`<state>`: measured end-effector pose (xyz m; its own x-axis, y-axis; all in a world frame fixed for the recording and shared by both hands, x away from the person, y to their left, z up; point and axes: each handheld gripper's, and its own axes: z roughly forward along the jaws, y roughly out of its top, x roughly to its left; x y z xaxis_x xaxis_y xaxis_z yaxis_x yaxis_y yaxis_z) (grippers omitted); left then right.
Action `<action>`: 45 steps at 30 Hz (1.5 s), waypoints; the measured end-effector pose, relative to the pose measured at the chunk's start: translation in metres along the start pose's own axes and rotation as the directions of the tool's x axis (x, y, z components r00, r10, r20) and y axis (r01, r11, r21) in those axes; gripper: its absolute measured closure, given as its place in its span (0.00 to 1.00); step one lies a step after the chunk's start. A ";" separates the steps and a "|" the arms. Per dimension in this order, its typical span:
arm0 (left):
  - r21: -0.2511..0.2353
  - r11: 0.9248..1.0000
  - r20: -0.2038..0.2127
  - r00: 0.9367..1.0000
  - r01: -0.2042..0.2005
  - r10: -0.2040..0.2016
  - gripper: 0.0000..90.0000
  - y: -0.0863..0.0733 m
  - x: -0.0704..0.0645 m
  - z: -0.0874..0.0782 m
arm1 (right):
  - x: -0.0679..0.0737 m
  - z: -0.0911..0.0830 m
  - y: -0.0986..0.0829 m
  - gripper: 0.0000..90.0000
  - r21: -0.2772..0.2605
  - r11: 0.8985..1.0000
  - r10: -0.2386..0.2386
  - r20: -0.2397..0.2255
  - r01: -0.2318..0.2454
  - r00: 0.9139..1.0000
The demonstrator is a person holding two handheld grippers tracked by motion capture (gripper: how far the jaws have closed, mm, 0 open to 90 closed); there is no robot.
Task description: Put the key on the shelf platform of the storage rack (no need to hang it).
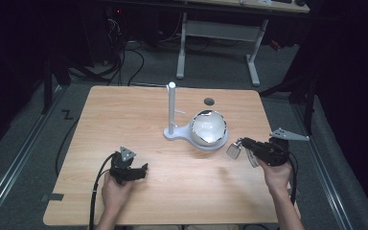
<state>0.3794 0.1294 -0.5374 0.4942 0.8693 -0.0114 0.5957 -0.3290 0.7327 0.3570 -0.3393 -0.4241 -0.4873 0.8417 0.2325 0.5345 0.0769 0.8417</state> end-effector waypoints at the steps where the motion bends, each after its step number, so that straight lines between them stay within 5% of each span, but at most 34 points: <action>1: 0.000 1.000 0.000 1.000 0.000 0.000 0.21 0.000 0.000 0.000 | 0.002 0.002 0.002 0.92 0.000 1.000 -0.007 -0.006 0.007 1.000; 15: 0.000 1.000 -0.001 1.000 0.000 0.000 0.21 0.000 0.000 0.000 | 0.022 0.026 0.028 0.92 -0.017 0.999 -0.045 -0.061 0.044 0.997; 21: 0.000 1.000 -0.001 1.000 -0.001 0.001 0.21 0.000 0.000 0.000 | 0.027 0.036 0.040 0.92 -0.014 0.998 -0.064 -0.047 0.064 0.997; 31: 0.000 1.000 -0.001 1.000 0.000 0.000 0.21 0.000 0.000 0.000 | 0.025 0.054 0.053 0.92 0.003 0.997 -0.080 -0.019 0.080 0.997; 45: -0.001 1.000 -0.001 1.000 0.001 -0.001 0.21 0.000 0.000 0.000 | 0.011 0.077 0.052 0.91 0.014 0.999 -0.040 0.005 0.040 0.999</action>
<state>0.3794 0.1292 -0.5375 0.4931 0.8699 -0.0111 0.5951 -0.3279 0.7337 0.4327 -0.2847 -0.4152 -0.5046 0.8407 0.1964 0.5245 0.1178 0.8432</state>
